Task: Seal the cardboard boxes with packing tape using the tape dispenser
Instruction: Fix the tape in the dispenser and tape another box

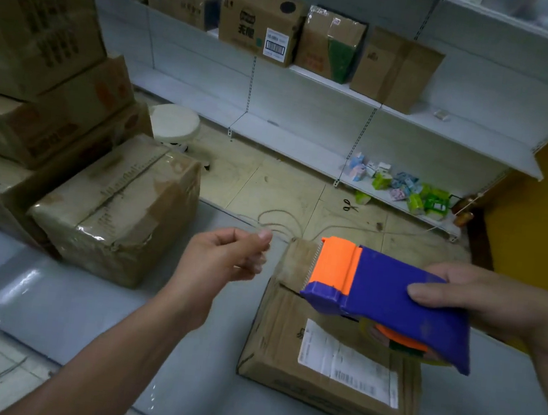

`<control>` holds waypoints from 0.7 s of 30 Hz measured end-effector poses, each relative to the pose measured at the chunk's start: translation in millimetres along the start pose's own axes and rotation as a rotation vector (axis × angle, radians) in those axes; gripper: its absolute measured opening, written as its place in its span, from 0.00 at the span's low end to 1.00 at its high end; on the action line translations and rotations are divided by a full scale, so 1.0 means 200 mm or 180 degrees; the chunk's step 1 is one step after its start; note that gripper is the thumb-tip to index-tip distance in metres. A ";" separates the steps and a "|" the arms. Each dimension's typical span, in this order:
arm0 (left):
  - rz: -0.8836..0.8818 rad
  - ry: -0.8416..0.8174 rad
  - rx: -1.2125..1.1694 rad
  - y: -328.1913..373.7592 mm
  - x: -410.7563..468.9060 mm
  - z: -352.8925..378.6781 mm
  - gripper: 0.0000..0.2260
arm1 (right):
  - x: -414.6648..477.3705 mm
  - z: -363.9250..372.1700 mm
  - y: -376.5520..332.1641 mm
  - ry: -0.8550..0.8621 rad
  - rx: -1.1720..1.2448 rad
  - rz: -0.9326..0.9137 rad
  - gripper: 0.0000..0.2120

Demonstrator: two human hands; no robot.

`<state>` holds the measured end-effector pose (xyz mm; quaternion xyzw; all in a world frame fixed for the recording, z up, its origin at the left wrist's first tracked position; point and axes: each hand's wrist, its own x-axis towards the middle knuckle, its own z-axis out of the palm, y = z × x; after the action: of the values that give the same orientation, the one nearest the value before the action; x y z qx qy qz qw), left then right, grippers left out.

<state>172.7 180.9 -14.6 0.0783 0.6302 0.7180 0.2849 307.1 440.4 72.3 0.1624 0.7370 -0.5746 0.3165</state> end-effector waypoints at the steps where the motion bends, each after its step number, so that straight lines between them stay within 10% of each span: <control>1: -0.0054 0.0025 0.0000 -0.01 -0.01 0.01 0.16 | 0.00 -0.01 0.01 0.0042 -0.0046 0.0018 0.32; 21: -0.0604 0.0533 -0.0127 -0.29 0.05 0.04 0.09 | 0.14 -0.02 -0.02 0.0560 -0.0948 0.0664 0.23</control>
<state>186.0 194.9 -71.5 -0.0476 0.6420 0.7042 0.2994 282.2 439.0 57.8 0.2389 0.8179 -0.4070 0.3292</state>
